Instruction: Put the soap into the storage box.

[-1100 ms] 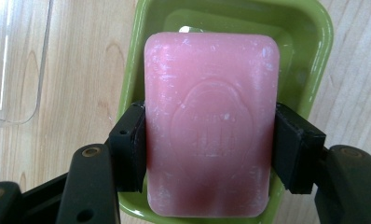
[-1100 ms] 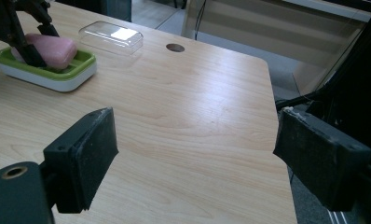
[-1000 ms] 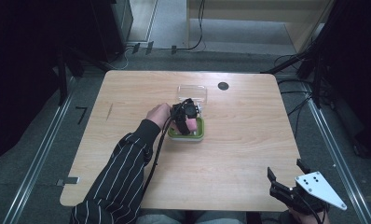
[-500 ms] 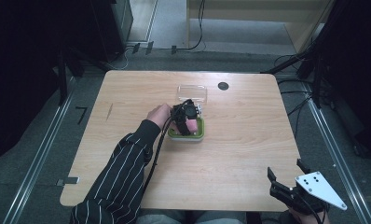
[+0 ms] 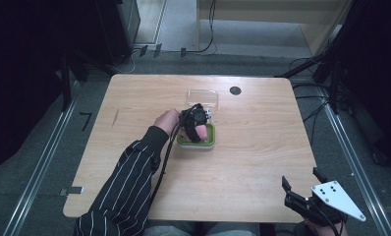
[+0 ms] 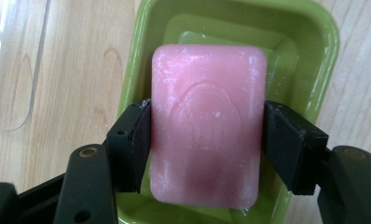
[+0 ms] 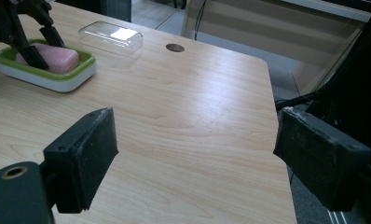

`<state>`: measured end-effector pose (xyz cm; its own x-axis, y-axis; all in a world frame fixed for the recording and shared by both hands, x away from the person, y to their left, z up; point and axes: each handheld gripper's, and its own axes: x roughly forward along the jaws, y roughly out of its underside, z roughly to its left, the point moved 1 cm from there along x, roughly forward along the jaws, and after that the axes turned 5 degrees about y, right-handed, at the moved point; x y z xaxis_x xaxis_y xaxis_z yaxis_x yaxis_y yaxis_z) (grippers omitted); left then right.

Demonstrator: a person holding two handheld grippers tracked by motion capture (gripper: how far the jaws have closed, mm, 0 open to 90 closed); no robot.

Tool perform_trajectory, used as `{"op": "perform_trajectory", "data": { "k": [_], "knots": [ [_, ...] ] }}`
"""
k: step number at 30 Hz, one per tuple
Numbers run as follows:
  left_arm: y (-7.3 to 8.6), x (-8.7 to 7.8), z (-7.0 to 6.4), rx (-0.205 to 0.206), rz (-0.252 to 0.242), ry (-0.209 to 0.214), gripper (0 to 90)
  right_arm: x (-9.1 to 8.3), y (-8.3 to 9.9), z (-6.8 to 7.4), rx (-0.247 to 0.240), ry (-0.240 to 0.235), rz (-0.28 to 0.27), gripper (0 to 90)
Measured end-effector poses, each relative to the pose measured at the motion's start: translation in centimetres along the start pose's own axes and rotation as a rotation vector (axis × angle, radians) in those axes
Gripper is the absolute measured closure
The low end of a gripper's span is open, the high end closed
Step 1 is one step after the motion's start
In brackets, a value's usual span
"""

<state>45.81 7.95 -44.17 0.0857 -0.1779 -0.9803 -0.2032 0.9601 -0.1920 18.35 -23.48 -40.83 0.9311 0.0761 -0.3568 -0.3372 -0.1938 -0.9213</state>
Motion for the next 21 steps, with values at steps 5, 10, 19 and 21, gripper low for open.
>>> {"op": "perform_trajectory", "data": {
  "k": [5,10,19,21],
  "knots": [
    [0.0,-0.1,0.0,-0.008,-0.001,0.0,36.9,0.0,0.0,0.0,-0.002,0.0,-0.001,13.5],
    [0.1,-0.6,0.1,-0.07,-0.015,0.03,34.8,0.0,0.0,0.0,0.001,0.0,-0.002,13.5],
    [0.1,-1.3,-0.1,-0.108,0.01,0.039,26.1,0.0,-0.1,0.0,0.001,0.001,-0.002,13.5],
    [0.1,-1.5,-0.3,-0.127,0.023,0.028,17.9,0.1,-0.1,0.1,-0.003,-0.002,0.0,13.5]
  ]
}}
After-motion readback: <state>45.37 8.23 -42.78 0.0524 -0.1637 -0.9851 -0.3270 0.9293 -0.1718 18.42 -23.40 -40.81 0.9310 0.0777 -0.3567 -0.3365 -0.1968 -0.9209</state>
